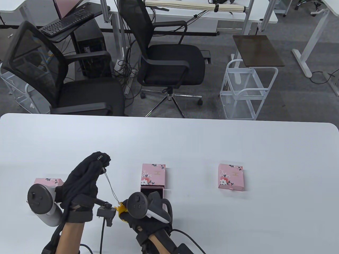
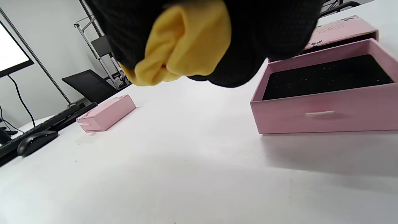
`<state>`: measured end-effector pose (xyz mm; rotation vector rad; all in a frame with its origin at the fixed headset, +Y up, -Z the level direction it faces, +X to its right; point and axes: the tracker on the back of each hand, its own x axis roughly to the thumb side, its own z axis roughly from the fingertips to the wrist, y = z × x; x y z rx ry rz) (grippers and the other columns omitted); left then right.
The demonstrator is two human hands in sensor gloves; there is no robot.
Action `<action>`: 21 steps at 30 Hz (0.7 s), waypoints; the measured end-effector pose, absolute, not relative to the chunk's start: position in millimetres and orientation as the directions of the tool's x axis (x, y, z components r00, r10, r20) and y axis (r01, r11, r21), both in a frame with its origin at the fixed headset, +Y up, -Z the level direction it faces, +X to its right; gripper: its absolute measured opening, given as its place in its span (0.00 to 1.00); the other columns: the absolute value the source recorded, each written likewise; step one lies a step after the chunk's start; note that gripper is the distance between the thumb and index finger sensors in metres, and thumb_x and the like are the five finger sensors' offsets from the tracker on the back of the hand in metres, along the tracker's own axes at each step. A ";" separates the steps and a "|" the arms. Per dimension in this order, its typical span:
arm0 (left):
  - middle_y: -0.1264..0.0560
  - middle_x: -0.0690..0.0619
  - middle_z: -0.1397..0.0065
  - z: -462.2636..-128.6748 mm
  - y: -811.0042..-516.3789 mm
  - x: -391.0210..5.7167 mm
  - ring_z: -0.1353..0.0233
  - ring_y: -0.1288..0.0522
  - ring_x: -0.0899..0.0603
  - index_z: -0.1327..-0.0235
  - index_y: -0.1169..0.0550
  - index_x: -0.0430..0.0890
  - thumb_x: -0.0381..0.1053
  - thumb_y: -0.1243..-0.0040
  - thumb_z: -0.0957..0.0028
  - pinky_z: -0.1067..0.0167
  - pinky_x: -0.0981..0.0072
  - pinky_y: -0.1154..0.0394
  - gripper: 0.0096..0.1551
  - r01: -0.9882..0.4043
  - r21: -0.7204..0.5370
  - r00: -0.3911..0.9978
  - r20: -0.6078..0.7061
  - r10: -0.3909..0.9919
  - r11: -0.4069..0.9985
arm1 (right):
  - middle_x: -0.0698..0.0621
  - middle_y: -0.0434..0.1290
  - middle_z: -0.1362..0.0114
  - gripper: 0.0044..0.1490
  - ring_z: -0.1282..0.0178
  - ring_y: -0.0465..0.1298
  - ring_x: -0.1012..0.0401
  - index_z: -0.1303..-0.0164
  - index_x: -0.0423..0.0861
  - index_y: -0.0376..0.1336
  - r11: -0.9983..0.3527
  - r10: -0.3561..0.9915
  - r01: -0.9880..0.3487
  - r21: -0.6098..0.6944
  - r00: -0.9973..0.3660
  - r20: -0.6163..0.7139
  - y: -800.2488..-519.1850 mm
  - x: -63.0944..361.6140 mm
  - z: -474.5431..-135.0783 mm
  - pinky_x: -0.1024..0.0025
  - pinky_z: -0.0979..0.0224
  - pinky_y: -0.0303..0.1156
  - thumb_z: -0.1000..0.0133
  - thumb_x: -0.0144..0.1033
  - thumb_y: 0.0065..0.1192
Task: Dust necklace
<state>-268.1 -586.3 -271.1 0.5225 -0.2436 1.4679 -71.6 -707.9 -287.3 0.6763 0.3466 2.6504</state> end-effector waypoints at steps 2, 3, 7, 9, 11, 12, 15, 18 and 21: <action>0.15 0.54 0.36 -271.1 -586.3 -267.8 0.36 0.20 0.46 0.39 0.16 0.56 0.58 0.35 0.40 0.41 0.55 0.21 0.19 -0.984 0.180 0.102 0.466 0.879 0.018 | 0.36 0.73 0.29 0.29 0.40 0.77 0.42 0.27 0.40 0.63 -0.899 0.413 -0.294 0.324 -0.813 0.410 -708.5 -72.1 -286.8 0.50 0.37 0.73 0.34 0.39 0.67; 0.16 0.54 0.36 -271.2 -586.3 -267.6 0.36 0.20 0.46 0.39 0.16 0.56 0.58 0.35 0.40 0.41 0.55 0.21 0.19 -0.984 0.177 0.100 0.466 0.879 0.018 | 0.36 0.73 0.29 0.29 0.40 0.77 0.42 0.27 0.40 0.63 -0.899 0.415 -0.295 0.324 -0.813 0.409 -708.4 -72.1 -286.7 0.50 0.37 0.73 0.34 0.40 0.67; 0.15 0.54 0.36 -271.2 -586.4 -267.6 0.36 0.20 0.46 0.39 0.16 0.56 0.58 0.35 0.40 0.41 0.55 0.21 0.19 -0.984 0.176 0.107 0.463 0.880 0.027 | 0.36 0.73 0.29 0.29 0.41 0.77 0.43 0.27 0.40 0.64 -0.912 0.392 -0.292 0.288 -0.827 0.402 -701.8 -65.4 -289.9 0.50 0.37 0.73 0.34 0.41 0.67; 0.15 0.54 0.36 -271.5 -586.6 -267.2 0.36 0.20 0.46 0.39 0.16 0.56 0.58 0.35 0.40 0.41 0.54 0.21 0.19 -0.985 0.171 0.109 0.460 0.881 0.033 | 0.36 0.73 0.30 0.29 0.41 0.77 0.43 0.27 0.40 0.64 -0.921 0.379 -0.303 0.244 -0.841 0.385 -692.6 -55.3 -293.6 0.50 0.37 0.73 0.34 0.41 0.67; 0.15 0.54 0.36 -271.7 -587.1 -265.4 0.36 0.20 0.45 0.39 0.16 0.56 0.58 0.34 0.40 0.41 0.54 0.21 0.19 -0.987 0.160 0.106 0.456 0.884 0.036 | 0.36 0.73 0.30 0.29 0.41 0.77 0.43 0.27 0.41 0.64 -0.920 0.389 -0.338 0.198 -0.851 0.352 -681.0 -39.0 -298.2 0.50 0.37 0.73 0.34 0.41 0.66; 0.15 0.54 0.36 -271.9 -587.4 -263.6 0.36 0.20 0.46 0.39 0.16 0.56 0.58 0.35 0.40 0.41 0.54 0.21 0.19 -0.987 0.154 0.107 0.456 0.883 0.040 | 0.36 0.73 0.30 0.29 0.41 0.77 0.43 0.27 0.41 0.64 -0.915 0.402 -0.366 0.167 -0.856 0.324 -674.9 -26.5 -300.9 0.50 0.37 0.73 0.34 0.42 0.66; 0.15 0.54 0.36 -271.8 -588.3 -257.8 0.36 0.20 0.45 0.39 0.16 0.56 0.58 0.35 0.40 0.41 0.54 0.21 0.19 -0.989 0.139 0.110 0.454 0.884 0.052 | 0.36 0.73 0.30 0.29 0.41 0.77 0.42 0.27 0.41 0.64 -0.905 0.426 -0.407 0.124 -0.871 0.246 -667.5 8.9 -307.6 0.50 0.37 0.73 0.34 0.42 0.65; 0.15 0.53 0.36 -271.5 -588.6 -249.2 0.36 0.20 0.45 0.39 0.16 0.56 0.58 0.34 0.40 0.41 0.54 0.21 0.19 -0.991 0.113 0.114 0.458 0.882 0.070 | 0.35 0.73 0.30 0.29 0.41 0.77 0.42 0.27 0.40 0.64 -0.918 0.396 -0.385 0.100 -0.907 0.147 -674.5 48.7 -312.4 0.49 0.37 0.73 0.33 0.42 0.65; 0.15 0.53 0.36 -271.6 -588.5 -241.7 0.36 0.20 0.45 0.39 0.16 0.56 0.58 0.34 0.40 0.41 0.54 0.21 0.19 -0.991 0.092 0.125 0.463 0.877 0.093 | 0.35 0.73 0.29 0.29 0.41 0.77 0.42 0.27 0.40 0.64 -0.952 0.283 -0.271 0.146 -0.957 0.068 -696.1 76.8 -313.8 0.49 0.37 0.73 0.33 0.43 0.65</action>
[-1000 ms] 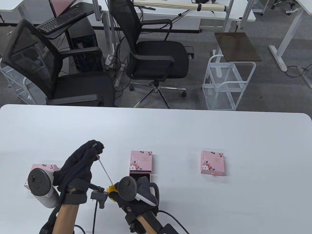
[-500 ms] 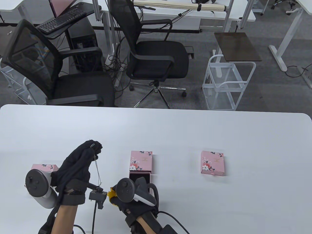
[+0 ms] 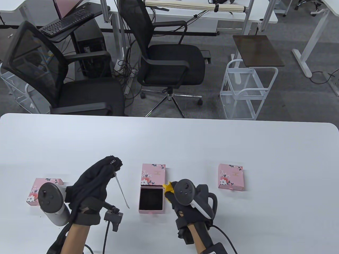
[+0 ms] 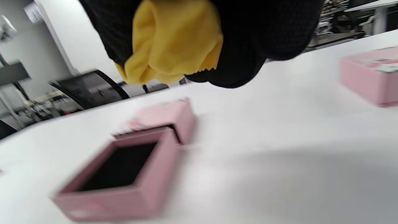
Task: Dust necklace
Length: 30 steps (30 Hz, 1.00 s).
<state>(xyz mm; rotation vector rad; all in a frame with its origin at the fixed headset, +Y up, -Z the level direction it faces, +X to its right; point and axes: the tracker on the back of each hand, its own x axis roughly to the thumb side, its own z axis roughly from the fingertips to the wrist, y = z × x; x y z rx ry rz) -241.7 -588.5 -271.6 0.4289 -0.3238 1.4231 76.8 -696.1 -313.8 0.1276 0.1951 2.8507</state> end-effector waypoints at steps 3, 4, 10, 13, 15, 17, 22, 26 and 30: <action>0.15 0.53 0.35 -271.2 -588.6 -237.5 0.36 0.20 0.45 0.39 0.16 0.56 0.58 0.34 0.40 0.41 0.54 0.21 0.19 -0.992 0.076 0.122 0.465 0.877 0.098 | 0.35 0.73 0.30 0.30 0.40 0.77 0.42 0.25 0.40 0.63 -0.962 0.173 -0.161 0.221 -0.984 0.039 -719.5 90.5 -313.1 0.49 0.36 0.73 0.33 0.43 0.65; 0.15 0.53 0.36 -271.0 -588.6 -236.7 0.36 0.20 0.45 0.39 0.16 0.56 0.58 0.34 0.40 0.41 0.54 0.21 0.19 -0.993 0.073 0.121 0.465 0.877 0.098 | 0.36 0.72 0.29 0.32 0.40 0.77 0.42 0.24 0.40 0.62 -0.962 0.125 -0.112 0.247 -0.992 0.036 -730.0 93.3 -311.9 0.49 0.36 0.73 0.33 0.43 0.65; 0.15 0.54 0.36 -270.9 -589.1 -235.4 0.36 0.20 0.45 0.39 0.16 0.56 0.58 0.34 0.40 0.41 0.54 0.21 0.19 -0.992 0.064 0.123 0.467 0.875 0.105 | 0.34 0.66 0.23 0.40 0.33 0.72 0.40 0.18 0.38 0.56 -0.939 0.019 0.017 0.342 -0.995 0.102 -756.0 87.7 -308.7 0.46 0.31 0.69 0.34 0.46 0.65; 0.15 0.53 0.35 -271.2 -589.2 -235.4 0.36 0.20 0.45 0.39 0.16 0.56 0.58 0.34 0.40 0.41 0.54 0.21 0.19 -0.992 0.059 0.124 0.462 0.878 0.109 | 0.31 0.59 0.18 0.47 0.28 0.67 0.35 0.14 0.37 0.49 -0.924 -0.009 0.057 0.378 -0.992 0.126 -753.4 83.5 -306.5 0.43 0.28 0.65 0.34 0.49 0.64; 0.15 0.53 0.35 -272.2 -589.3 -235.6 0.36 0.20 0.45 0.40 0.15 0.56 0.58 0.34 0.40 0.41 0.54 0.21 0.19 -0.992 0.052 0.128 0.457 0.880 0.118 | 0.29 0.55 0.16 0.51 0.26 0.64 0.33 0.12 0.36 0.45 -0.915 -0.026 0.084 0.395 -0.989 0.148 -747.7 82.4 -304.4 0.41 0.26 0.64 0.34 0.50 0.63; 0.15 0.54 0.35 -272.6 -589.3 -235.5 0.36 0.21 0.45 0.40 0.15 0.56 0.58 0.34 0.40 0.41 0.54 0.21 0.19 -0.991 0.048 0.136 0.455 0.880 0.128 | 0.28 0.51 0.14 0.53 0.24 0.61 0.31 0.11 0.35 0.41 -0.926 0.003 0.062 0.373 -0.985 0.171 -734.1 81.7 -301.9 0.39 0.25 0.61 0.33 0.48 0.63; 0.16 0.53 0.35 -273.2 -589.9 -233.8 0.36 0.21 0.45 0.40 0.15 0.56 0.59 0.33 0.40 0.40 0.53 0.21 0.19 -0.990 0.035 0.135 0.451 0.882 0.134 | 0.29 0.54 0.15 0.46 0.25 0.63 0.32 0.13 0.36 0.46 -0.978 0.139 -0.093 0.188 -0.958 0.249 -690.5 71.7 -293.8 0.39 0.25 0.62 0.33 0.43 0.63; 0.16 0.53 0.34 -274.6 -591.9 -230.4 0.35 0.21 0.44 0.40 0.15 0.57 0.59 0.33 0.41 0.40 0.53 0.22 0.19 -0.989 0.031 0.143 0.446 0.884 0.144 | 0.31 0.58 0.16 0.42 0.25 0.65 0.34 0.14 0.38 0.51 -0.927 0.371 -0.361 0.101 -0.849 0.376 -655.5 46.8 -284.9 0.40 0.26 0.63 0.33 0.45 0.62; 0.16 0.53 0.34 -276.3 -594.2 -225.9 0.35 0.21 0.44 0.40 0.15 0.57 0.59 0.33 0.41 0.40 0.53 0.22 0.19 -0.988 0.024 0.147 0.442 0.885 0.152 | 0.31 0.58 0.16 0.43 0.25 0.65 0.34 0.14 0.39 0.52 -0.827 0.545 -0.535 0.173 -0.688 0.479 -641.7 13.5 -278.7 0.39 0.26 0.63 0.33 0.48 0.62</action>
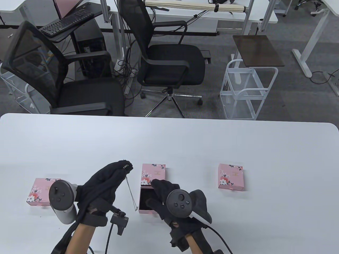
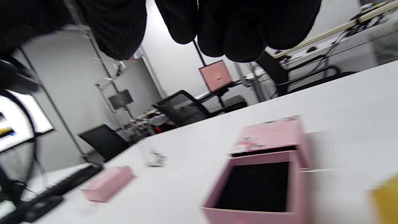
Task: Dust necklace
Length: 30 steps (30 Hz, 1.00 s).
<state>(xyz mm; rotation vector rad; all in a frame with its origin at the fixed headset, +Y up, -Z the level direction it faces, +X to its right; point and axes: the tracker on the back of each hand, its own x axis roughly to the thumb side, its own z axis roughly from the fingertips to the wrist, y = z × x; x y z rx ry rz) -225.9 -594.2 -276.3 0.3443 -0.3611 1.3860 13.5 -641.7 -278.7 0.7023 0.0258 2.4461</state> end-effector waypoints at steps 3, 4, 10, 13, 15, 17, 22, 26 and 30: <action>0.16 0.53 0.34 -277.2 -596.0 -223.3 0.34 0.21 0.44 0.40 0.15 0.57 0.59 0.33 0.40 0.39 0.52 0.22 0.19 -0.987 0.018 0.150 0.437 0.887 0.158 | 0.31 0.58 0.16 0.44 0.25 0.65 0.33 0.14 0.39 0.52 -0.788 0.594 -0.576 0.216 -0.622 0.510 -638.2 -9.6 -280.9 0.38 0.25 0.63 0.33 0.50 0.61; 0.16 0.53 0.34 -277.3 -596.2 -223.2 0.35 0.21 0.44 0.40 0.15 0.57 0.59 0.33 0.41 0.40 0.52 0.22 0.19 -0.987 0.018 0.150 0.436 0.887 0.158 | 0.31 0.59 0.16 0.41 0.25 0.65 0.33 0.15 0.40 0.54 -0.784 0.597 -0.582 0.214 -0.616 0.514 -637.5 -14.7 -282.8 0.39 0.26 0.63 0.33 0.49 0.61; 0.16 0.53 0.34 -278.2 -594.9 -236.9 0.35 0.21 0.44 0.40 0.15 0.57 0.59 0.33 0.40 0.40 0.53 0.22 0.19 -0.991 0.055 0.137 0.425 0.895 0.126 | 0.36 0.67 0.22 0.22 0.30 0.71 0.38 0.29 0.45 0.65 -0.715 0.662 -0.674 0.184 -0.569 0.488 -644.4 -16.1 -301.9 0.41 0.28 0.66 0.30 0.40 0.57; 0.16 0.53 0.34 -278.9 -593.9 -246.7 0.35 0.21 0.44 0.40 0.15 0.56 0.59 0.34 0.40 0.40 0.53 0.22 0.19 -0.990 0.087 0.136 0.422 0.896 0.109 | 0.36 0.67 0.21 0.22 0.29 0.70 0.37 0.29 0.45 0.64 -0.698 0.688 -0.687 0.204 -0.563 0.458 -646.5 -3.9 -310.9 0.41 0.27 0.66 0.30 0.39 0.56; 0.16 0.53 0.34 -279.1 -593.2 -253.9 0.35 0.21 0.45 0.39 0.16 0.56 0.59 0.34 0.40 0.40 0.53 0.22 0.19 -0.990 0.110 0.129 0.418 0.899 0.090 | 0.35 0.66 0.21 0.22 0.29 0.70 0.37 0.28 0.45 0.64 -0.701 0.687 -0.687 0.192 -0.576 0.444 -646.2 3.7 -315.4 0.41 0.27 0.66 0.29 0.39 0.55; 0.16 0.53 0.34 -279.3 -592.7 -261.9 0.35 0.21 0.45 0.39 0.16 0.56 0.59 0.34 0.40 0.40 0.53 0.22 0.19 -0.989 0.131 0.119 0.415 0.902 0.071 | 0.35 0.66 0.21 0.22 0.29 0.70 0.37 0.28 0.45 0.64 -0.690 0.698 -0.702 0.176 -0.579 0.421 -645.5 15.4 -321.0 0.41 0.27 0.66 0.29 0.39 0.55; 0.16 0.53 0.34 -280.3 -593.0 -278.2 0.36 0.21 0.45 0.39 0.16 0.56 0.59 0.34 0.40 0.40 0.54 0.21 0.19 -0.983 0.179 0.106 0.403 0.909 0.035 | 0.35 0.66 0.21 0.22 0.29 0.70 0.36 0.28 0.44 0.64 -0.630 0.753 -0.760 0.160 -0.549 0.363 -645.0 38.2 -328.8 0.41 0.28 0.66 0.29 0.39 0.55; 0.16 0.53 0.34 -279.7 -593.5 -286.5 0.36 0.21 0.45 0.39 0.16 0.56 0.59 0.34 0.39 0.41 0.54 0.21 0.19 -0.971 0.233 0.138 0.385 0.913 0.048 | 0.36 0.70 0.24 0.22 0.33 0.72 0.38 0.28 0.46 0.64 -0.593 0.774 -0.799 0.100 -0.532 0.343 -643.6 56.0 -331.3 0.42 0.29 0.67 0.29 0.40 0.55; 0.16 0.52 0.35 -280.3 -595.4 -288.4 0.37 0.20 0.45 0.38 0.16 0.55 0.58 0.35 0.39 0.42 0.54 0.21 0.19 -0.947 0.301 0.216 0.352 0.911 0.109 | 0.37 0.73 0.29 0.21 0.37 0.75 0.40 0.29 0.45 0.65 -0.522 0.806 -0.853 0.023 -0.484 0.342 -639.0 67.1 -329.7 0.44 0.31 0.70 0.29 0.40 0.55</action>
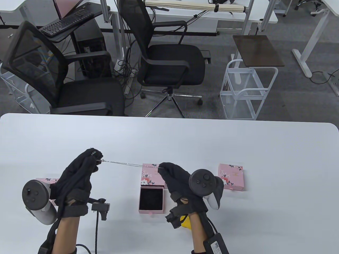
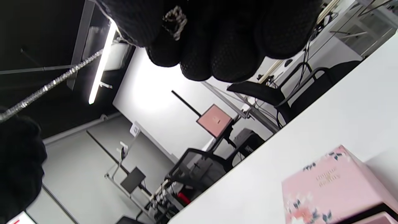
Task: Dust necklace
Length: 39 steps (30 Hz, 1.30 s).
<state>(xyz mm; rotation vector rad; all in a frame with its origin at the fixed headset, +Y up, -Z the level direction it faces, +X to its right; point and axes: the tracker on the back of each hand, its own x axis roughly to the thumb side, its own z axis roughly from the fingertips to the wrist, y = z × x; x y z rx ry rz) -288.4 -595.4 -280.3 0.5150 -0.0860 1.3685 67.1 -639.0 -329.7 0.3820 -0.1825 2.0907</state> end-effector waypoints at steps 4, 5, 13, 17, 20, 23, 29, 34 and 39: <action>0.16 0.51 0.35 -285.6 -599.8 -285.0 0.38 0.20 0.44 0.38 0.15 0.54 0.57 0.34 0.39 0.42 0.54 0.21 0.20 -0.881 0.370 0.414 0.298 0.860 0.296 | 0.38 0.74 0.31 0.21 0.39 0.76 0.42 0.29 0.45 0.65 -0.499 0.793 -0.864 -0.066 -0.486 0.368 -626.6 73.6 -321.4 0.46 0.33 0.71 0.30 0.40 0.55; 0.15 0.50 0.35 -288.7 -601.8 -283.4 0.38 0.20 0.44 0.39 0.15 0.53 0.57 0.34 0.39 0.43 0.53 0.21 0.20 -0.864 0.361 0.458 0.278 0.844 0.350 | 0.38 0.74 0.31 0.21 0.39 0.76 0.42 0.30 0.45 0.66 -0.495 0.787 -0.864 -0.085 -0.488 0.377 -623.5 74.1 -319.0 0.46 0.33 0.71 0.30 0.40 0.55; 0.16 0.50 0.33 -315.4 -630.5 -243.5 0.36 0.21 0.42 0.37 0.15 0.52 0.56 0.34 0.38 0.41 0.51 0.22 0.20 -0.690 0.080 0.722 0.146 0.677 0.719 | 0.39 0.75 0.32 0.21 0.40 0.76 0.43 0.30 0.46 0.66 -0.505 0.709 -0.851 -0.145 -0.505 0.493 -596.7 60.5 -296.4 0.47 0.33 0.71 0.30 0.41 0.56; 0.17 0.50 0.32 -325.7 -650.2 -222.2 0.34 0.22 0.42 0.37 0.15 0.53 0.56 0.34 0.38 0.40 0.51 0.23 0.20 -0.613 -0.091 0.774 0.127 0.620 0.785 | 0.39 0.75 0.32 0.21 0.40 0.76 0.43 0.30 0.46 0.66 -0.520 0.675 -0.840 -0.155 -0.516 0.527 -588.6 53.8 -287.4 0.47 0.33 0.71 0.30 0.41 0.56; 0.17 0.49 0.31 -331.4 -665.4 -214.8 0.34 0.22 0.41 0.36 0.16 0.52 0.55 0.35 0.38 0.39 0.50 0.23 0.20 -0.591 -0.204 0.783 0.086 0.615 0.781 | 0.39 0.75 0.32 0.21 0.40 0.76 0.43 0.30 0.46 0.66 -0.517 0.662 -0.840 -0.163 -0.513 0.547 -584.2 50.9 -282.8 0.47 0.33 0.71 0.30 0.41 0.56; 0.18 0.49 0.31 -335.7 -679.6 -207.0 0.33 0.23 0.40 0.36 0.16 0.52 0.55 0.36 0.37 0.39 0.50 0.24 0.20 -0.545 -0.340 0.799 0.067 0.598 0.766 | 0.39 0.75 0.32 0.21 0.40 0.77 0.43 0.30 0.46 0.66 -0.533 0.643 -0.828 -0.172 -0.529 0.555 -583.2 46.2 -280.7 0.47 0.33 0.71 0.30 0.40 0.56; 0.20 0.48 0.27 -337.1 -686.6 -199.7 0.31 0.24 0.39 0.33 0.18 0.51 0.57 0.37 0.36 0.37 0.48 0.25 0.22 -0.493 -0.454 0.814 0.060 0.578 0.742 | 0.39 0.75 0.32 0.21 0.40 0.76 0.43 0.30 0.47 0.66 -0.599 0.598 -0.780 -0.181 -0.586 0.546 -586.1 37.8 -280.4 0.47 0.33 0.71 0.30 0.40 0.56; 0.20 0.43 0.26 -320.8 -651.4 -205.6 0.34 0.22 0.37 0.29 0.20 0.47 0.62 0.40 0.36 0.39 0.46 0.24 0.29 -0.466 -0.199 0.872 0.058 0.486 0.862 | 0.39 0.75 0.32 0.21 0.40 0.76 0.42 0.30 0.47 0.66 -0.643 0.591 -0.748 -0.162 -0.620 0.517 -588.8 38.2 -284.8 0.46 0.33 0.71 0.30 0.40 0.56; 0.19 0.45 0.28 -301.1 -621.2 -203.6 0.34 0.21 0.39 0.30 0.19 0.49 0.63 0.39 0.38 0.40 0.48 0.22 0.30 -0.757 -0.034 0.613 0.307 0.728 0.653 | 0.38 0.74 0.31 0.21 0.39 0.75 0.42 0.29 0.47 0.66 -0.729 0.552 -0.674 -0.118 -0.681 0.481 -593.2 33.9 -288.5 0.45 0.32 0.70 0.30 0.40 0.57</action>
